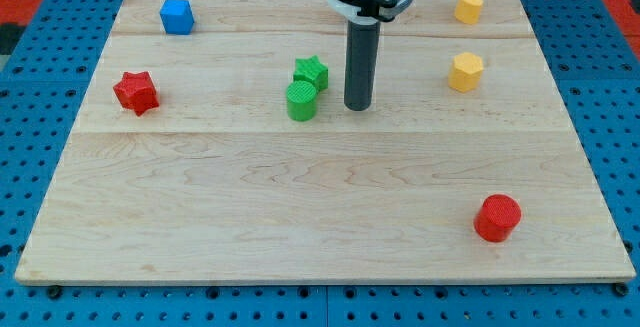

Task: Separate the green circle from the green star

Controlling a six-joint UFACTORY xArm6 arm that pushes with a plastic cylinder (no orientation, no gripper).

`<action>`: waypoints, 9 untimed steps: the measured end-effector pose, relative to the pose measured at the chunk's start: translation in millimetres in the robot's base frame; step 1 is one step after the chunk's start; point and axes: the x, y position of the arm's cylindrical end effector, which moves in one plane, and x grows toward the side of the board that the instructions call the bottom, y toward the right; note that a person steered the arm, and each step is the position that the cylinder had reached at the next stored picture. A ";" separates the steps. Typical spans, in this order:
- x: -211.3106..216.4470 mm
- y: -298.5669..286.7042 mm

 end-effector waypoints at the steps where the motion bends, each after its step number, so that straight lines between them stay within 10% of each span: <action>1: -7.8 -0.5; 5: -25.8 -90.3; 9: 50.9 -113.8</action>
